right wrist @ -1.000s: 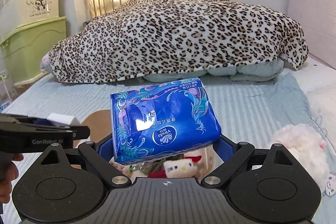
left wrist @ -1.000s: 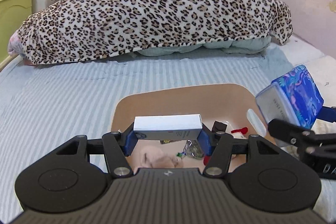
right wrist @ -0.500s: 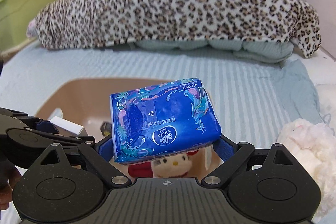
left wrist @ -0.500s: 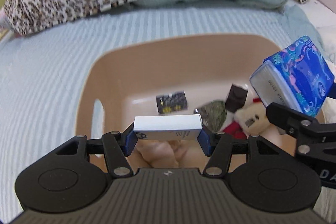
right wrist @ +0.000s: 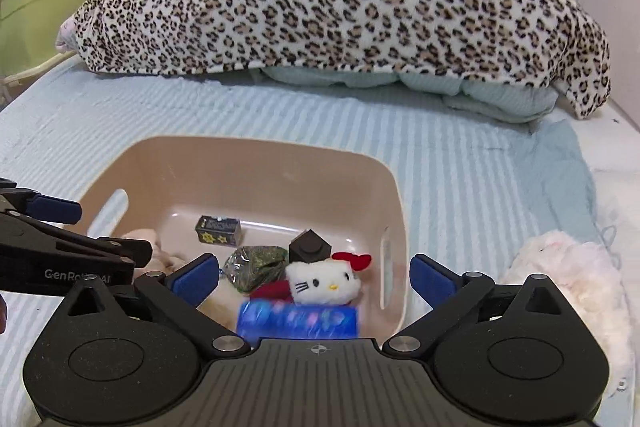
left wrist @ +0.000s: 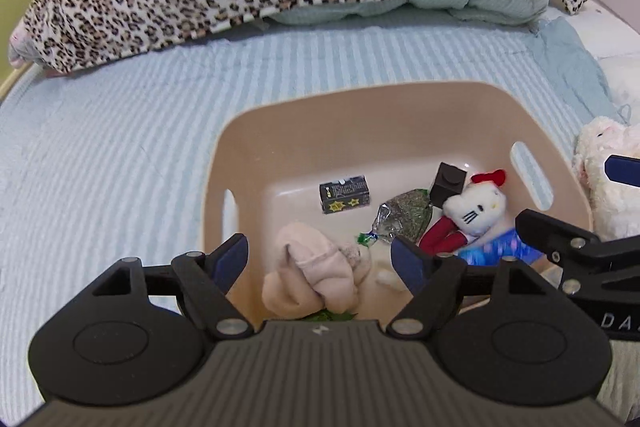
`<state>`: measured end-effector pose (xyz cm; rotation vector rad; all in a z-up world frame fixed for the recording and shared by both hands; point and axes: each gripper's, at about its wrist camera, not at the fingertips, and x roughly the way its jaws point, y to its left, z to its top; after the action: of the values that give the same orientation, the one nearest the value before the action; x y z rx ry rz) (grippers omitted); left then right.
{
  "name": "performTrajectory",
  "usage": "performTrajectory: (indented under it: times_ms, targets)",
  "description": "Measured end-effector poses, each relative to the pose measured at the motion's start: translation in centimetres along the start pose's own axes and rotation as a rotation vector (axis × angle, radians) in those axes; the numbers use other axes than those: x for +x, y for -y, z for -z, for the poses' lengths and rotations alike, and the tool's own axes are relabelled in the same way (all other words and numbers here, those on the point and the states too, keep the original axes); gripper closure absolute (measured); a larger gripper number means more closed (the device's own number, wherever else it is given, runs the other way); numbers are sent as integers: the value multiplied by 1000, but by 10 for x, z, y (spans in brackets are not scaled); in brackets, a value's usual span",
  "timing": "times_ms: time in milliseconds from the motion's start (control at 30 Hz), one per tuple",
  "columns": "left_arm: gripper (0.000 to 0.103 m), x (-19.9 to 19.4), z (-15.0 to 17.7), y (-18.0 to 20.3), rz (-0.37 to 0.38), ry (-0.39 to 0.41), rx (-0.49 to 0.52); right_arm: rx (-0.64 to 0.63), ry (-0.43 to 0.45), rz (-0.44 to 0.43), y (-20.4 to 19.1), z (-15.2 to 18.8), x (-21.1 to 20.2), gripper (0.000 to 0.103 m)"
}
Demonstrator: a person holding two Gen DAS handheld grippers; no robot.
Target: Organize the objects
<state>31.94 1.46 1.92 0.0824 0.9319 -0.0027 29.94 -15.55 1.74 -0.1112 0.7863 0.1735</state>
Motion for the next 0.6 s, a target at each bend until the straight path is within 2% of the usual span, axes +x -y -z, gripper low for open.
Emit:
performTrajectory:
  times_ms: [200,333,600]
  targets:
    - [24,-32,10,-6,11,37,-2,9,2,-11,0,0,-33,0]
    - [24,-55,21,-10,-9,74,-9,7,-5,-15,-1,7,-54,0]
    - [24,-106,51,-17,-21,144,-11,-6,39,-12,-6,28,-104,0]
